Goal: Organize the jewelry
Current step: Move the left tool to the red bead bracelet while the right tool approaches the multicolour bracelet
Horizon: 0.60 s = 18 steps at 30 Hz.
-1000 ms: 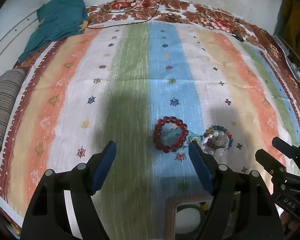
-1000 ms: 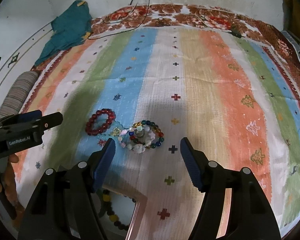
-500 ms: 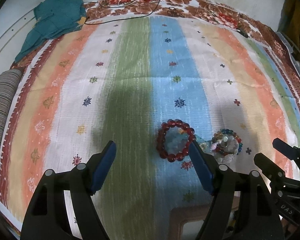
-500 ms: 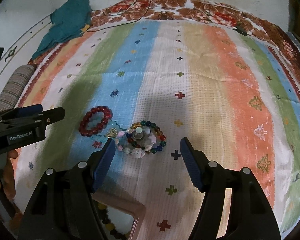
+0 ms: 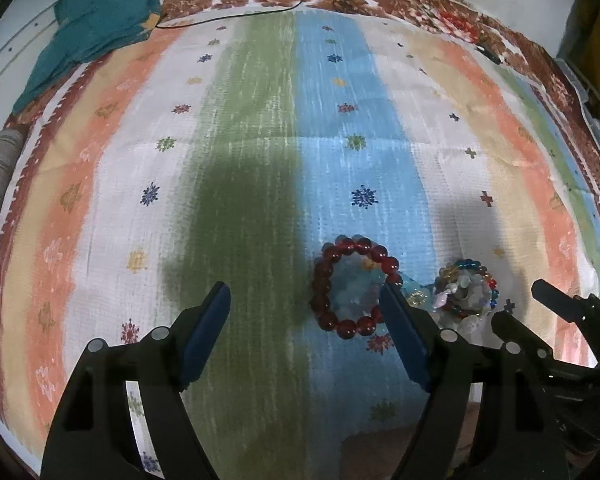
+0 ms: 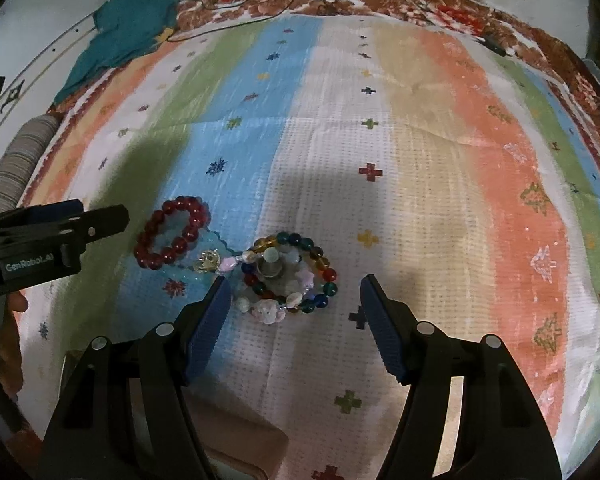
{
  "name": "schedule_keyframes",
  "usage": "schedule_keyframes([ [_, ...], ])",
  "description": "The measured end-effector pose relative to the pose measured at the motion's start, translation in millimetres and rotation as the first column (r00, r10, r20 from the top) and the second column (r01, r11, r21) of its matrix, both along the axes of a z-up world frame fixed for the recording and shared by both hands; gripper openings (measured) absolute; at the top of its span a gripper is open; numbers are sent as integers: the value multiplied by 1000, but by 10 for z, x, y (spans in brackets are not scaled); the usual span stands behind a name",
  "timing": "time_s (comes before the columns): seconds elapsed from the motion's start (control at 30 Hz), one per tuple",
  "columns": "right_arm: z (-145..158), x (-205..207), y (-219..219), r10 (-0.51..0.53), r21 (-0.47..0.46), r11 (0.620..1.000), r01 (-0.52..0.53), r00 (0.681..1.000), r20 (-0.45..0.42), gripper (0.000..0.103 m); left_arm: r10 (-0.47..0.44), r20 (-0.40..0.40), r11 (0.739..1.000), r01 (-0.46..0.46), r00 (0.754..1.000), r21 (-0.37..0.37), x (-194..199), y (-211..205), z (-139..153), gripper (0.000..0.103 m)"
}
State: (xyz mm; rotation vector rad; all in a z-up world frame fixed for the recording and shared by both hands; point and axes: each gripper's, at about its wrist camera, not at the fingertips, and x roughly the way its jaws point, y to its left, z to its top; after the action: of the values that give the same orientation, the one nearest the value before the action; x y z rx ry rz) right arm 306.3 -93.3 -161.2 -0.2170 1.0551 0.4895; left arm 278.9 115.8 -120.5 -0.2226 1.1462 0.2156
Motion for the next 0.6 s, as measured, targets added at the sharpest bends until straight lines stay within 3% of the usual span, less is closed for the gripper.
schedule_keyframes([
  [0.4, -166, 125, 59, -1, 0, 1000, 1, 998, -66, 66, -17, -39, 999, 16, 999, -29, 212, 28, -214, 74],
  [0.47, -185, 136, 59, -4, 4, 1000, 5, 997, -78, 58, -21, -42, 999, 20, 999, -32, 248, 27, -235, 73],
  [0.6, -225, 155, 52, -4, 12, 1000, 5, 995, -103, 53, -30, -57, 999, 27, 998, -45, 297, 26, -289, 63],
])
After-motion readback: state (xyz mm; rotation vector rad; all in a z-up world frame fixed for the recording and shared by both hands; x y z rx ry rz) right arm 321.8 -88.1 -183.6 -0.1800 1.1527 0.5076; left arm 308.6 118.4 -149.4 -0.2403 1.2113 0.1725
